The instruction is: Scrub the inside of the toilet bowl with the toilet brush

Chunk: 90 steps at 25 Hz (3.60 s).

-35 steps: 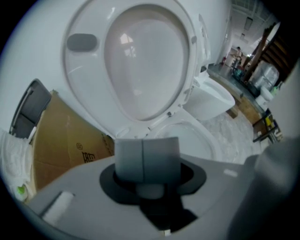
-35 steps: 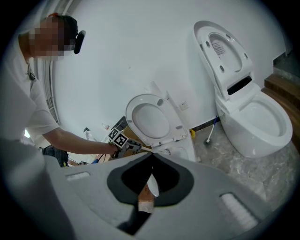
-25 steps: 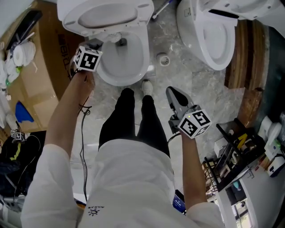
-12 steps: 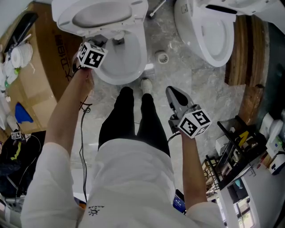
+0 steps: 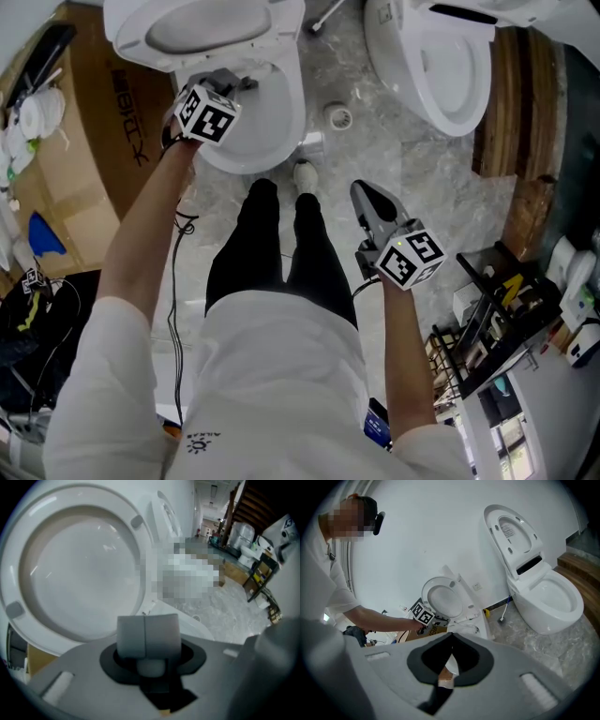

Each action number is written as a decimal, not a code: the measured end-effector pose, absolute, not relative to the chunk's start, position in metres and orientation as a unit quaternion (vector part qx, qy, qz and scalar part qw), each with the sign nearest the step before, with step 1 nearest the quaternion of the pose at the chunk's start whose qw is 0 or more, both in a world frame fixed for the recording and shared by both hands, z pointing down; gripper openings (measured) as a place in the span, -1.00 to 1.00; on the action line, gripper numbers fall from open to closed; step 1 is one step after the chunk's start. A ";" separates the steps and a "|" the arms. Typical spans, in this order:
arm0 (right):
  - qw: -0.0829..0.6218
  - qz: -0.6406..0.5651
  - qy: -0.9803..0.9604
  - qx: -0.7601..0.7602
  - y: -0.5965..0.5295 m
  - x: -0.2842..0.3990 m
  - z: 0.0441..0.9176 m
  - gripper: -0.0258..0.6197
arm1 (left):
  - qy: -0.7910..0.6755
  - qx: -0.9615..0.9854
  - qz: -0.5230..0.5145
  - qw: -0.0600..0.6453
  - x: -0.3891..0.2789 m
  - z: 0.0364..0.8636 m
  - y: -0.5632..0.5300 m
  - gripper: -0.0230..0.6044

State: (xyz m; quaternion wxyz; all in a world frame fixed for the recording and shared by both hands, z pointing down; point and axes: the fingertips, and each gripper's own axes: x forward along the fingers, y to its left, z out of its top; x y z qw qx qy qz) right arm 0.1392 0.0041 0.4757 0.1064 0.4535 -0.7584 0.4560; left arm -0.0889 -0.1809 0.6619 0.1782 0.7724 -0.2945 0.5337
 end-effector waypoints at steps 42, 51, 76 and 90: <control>0.130 0.447 -0.786 0.407 0.062 0.178 0.474 -0.92 | -0.298 0.782 0.532 0.126 -0.023 0.654 -0.081 -0.43; 0.136 0.443 -0.796 0.389 0.063 0.174 0.474 -0.92 | -0.290 0.785 0.532 0.132 -0.017 0.653 -0.045 -0.43; 0.150 0.424 -0.825 0.343 0.066 0.154 0.463 -0.92 | -0.278 0.784 0.528 0.171 -0.018 0.648 0.041 -0.43; 0.158 0.418 -0.837 0.316 0.071 0.135 0.460 -0.92 | -0.287 0.777 0.520 0.208 -0.043 0.646 0.074 -0.43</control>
